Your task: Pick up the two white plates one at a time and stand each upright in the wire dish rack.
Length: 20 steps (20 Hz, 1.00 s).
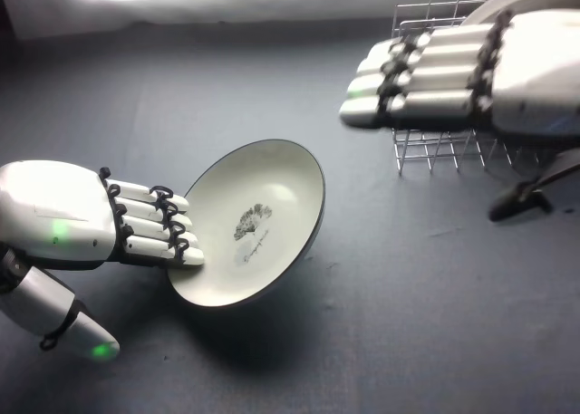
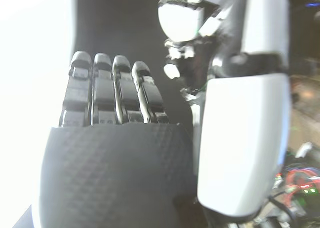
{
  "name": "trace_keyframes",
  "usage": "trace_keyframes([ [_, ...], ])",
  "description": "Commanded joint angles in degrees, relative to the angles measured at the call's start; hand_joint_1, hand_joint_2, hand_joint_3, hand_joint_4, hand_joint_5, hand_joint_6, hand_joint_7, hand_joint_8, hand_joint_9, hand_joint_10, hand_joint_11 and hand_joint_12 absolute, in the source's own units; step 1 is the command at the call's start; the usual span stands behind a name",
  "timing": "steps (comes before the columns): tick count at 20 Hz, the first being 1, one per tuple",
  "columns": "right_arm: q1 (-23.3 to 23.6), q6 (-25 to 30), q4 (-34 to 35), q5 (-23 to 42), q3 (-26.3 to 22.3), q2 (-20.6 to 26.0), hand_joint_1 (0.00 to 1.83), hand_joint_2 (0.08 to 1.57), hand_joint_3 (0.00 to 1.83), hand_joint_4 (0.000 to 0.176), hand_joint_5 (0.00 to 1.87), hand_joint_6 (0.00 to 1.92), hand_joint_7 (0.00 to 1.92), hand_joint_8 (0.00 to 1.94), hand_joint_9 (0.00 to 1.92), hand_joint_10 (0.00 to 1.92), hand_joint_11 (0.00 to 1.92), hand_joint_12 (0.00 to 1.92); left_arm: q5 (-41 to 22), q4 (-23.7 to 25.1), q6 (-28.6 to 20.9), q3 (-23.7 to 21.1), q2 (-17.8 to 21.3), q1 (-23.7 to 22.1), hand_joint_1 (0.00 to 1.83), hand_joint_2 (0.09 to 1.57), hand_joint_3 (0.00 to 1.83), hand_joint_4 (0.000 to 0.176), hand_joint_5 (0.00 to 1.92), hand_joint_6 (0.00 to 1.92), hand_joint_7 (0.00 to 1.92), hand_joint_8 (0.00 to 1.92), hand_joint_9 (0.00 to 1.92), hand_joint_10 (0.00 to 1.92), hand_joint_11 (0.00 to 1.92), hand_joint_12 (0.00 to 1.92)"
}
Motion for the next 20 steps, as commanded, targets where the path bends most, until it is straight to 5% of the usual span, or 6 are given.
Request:
trace_keyframes([
  [1,0.7,-0.1,2.4,4.2,-0.1,-0.2,1.58,0.98,0.04,0.0,0.0,0.0,0.0,0.0,0.0,0.0,0.0,0.01,-1.9,-1.0,-0.4,-0.4,-0.4,0.5,0.0,1.14,0.0,0.0,0.13,0.0,0.09,0.0,0.05,0.0,0.01,0.03],
  [3,0.7,-0.1,1.2,2.9,-0.1,-1.5,1.65,1.08,0.03,0.0,0.0,0.0,0.0,0.0,0.0,0.0,0.0,0.0,-1.9,-1.0,-0.4,-0.4,-0.4,0.5,0.0,1.14,0.0,0.0,0.14,0.0,0.1,0.01,0.06,0.0,0.01,0.04],
  [20,-3.3,-1.0,0.6,-7.0,0.4,-13.1,1.65,1.1,0.0,0.0,0.0,0.0,0.0,0.0,0.0,0.0,0.0,0.16,-2.0,-1.0,-0.5,-0.4,-0.4,0.5,0.0,1.14,0.0,0.0,0.12,0.01,0.1,0.01,0.06,0.01,0.03,0.01],
])
